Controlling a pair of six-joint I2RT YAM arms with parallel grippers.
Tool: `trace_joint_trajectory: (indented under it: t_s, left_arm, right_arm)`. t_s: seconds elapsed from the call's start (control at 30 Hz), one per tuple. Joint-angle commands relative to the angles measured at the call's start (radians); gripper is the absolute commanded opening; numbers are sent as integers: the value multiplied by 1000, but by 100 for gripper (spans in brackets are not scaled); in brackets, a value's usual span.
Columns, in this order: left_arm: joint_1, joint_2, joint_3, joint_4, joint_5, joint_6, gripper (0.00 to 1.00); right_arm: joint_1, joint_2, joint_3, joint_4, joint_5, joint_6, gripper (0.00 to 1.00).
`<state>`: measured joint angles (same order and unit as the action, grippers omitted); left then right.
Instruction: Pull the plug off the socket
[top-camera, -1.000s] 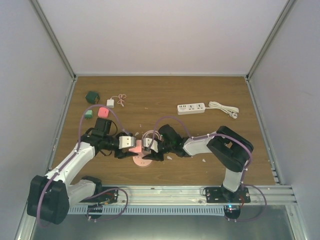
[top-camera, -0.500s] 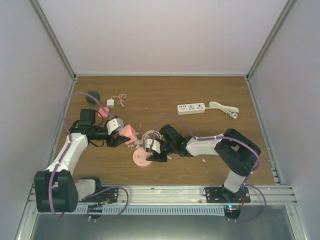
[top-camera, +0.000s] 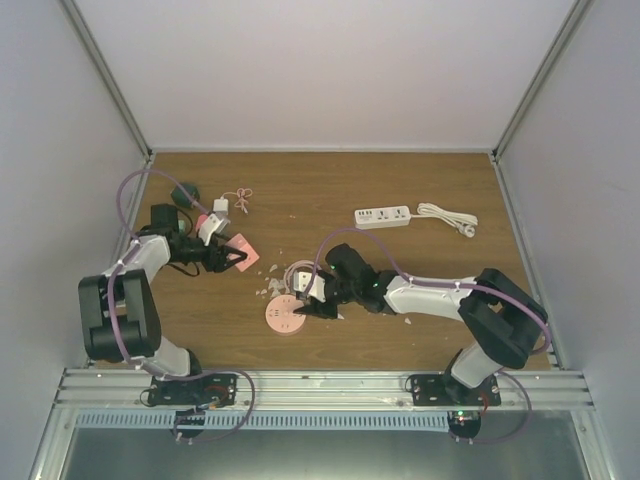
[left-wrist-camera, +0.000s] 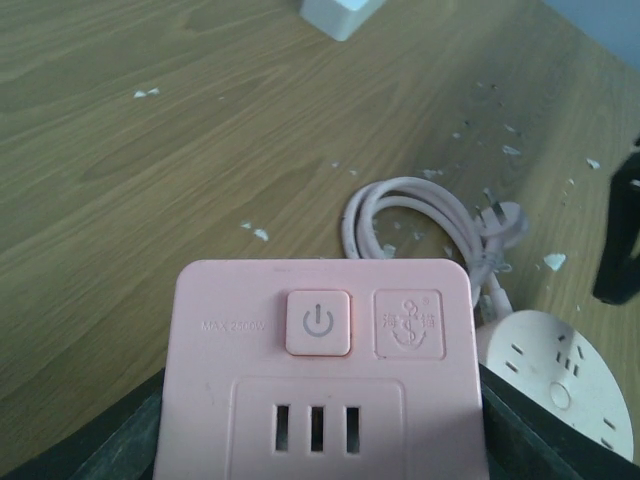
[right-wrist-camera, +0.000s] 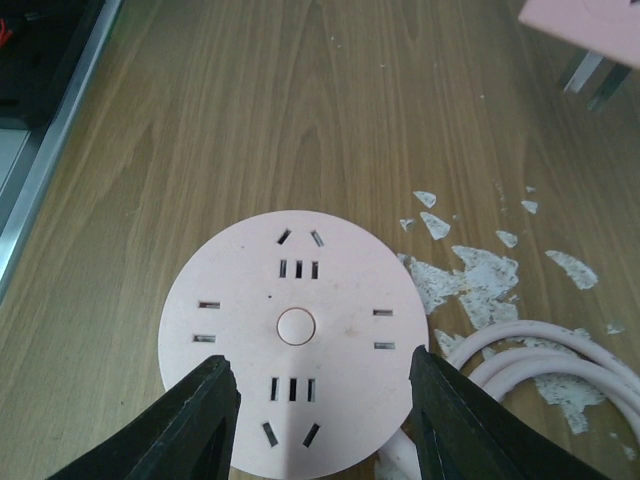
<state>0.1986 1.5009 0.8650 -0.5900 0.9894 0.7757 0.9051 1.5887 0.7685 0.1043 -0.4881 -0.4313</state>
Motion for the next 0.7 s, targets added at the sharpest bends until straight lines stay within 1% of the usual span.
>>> trace_joint_trajectory:
  t_s: [0.0, 0.3, 0.53, 0.6, 0.67]
  left_arm:
    - [16, 80, 55, 95, 24, -83, 32]
    - [18, 233, 111, 163, 73, -156, 33]
    - [25, 325, 142, 157, 110, -161, 36]
    - [29, 339, 143, 154, 115, -159, 39]
    - [33, 353, 148, 143, 112, -156, 47]
  right_arm:
    - [4, -29, -15, -3, 20, -26, 50]
    - [-3, -23, -10, -10, 13, -36, 54]
    - [-10, -12, -8, -13, 7, -34, 55]
    - [-12, -8, -6, -13, 5, -34, 55]
    - [-12, -4, -6, -12, 6, -35, 55]
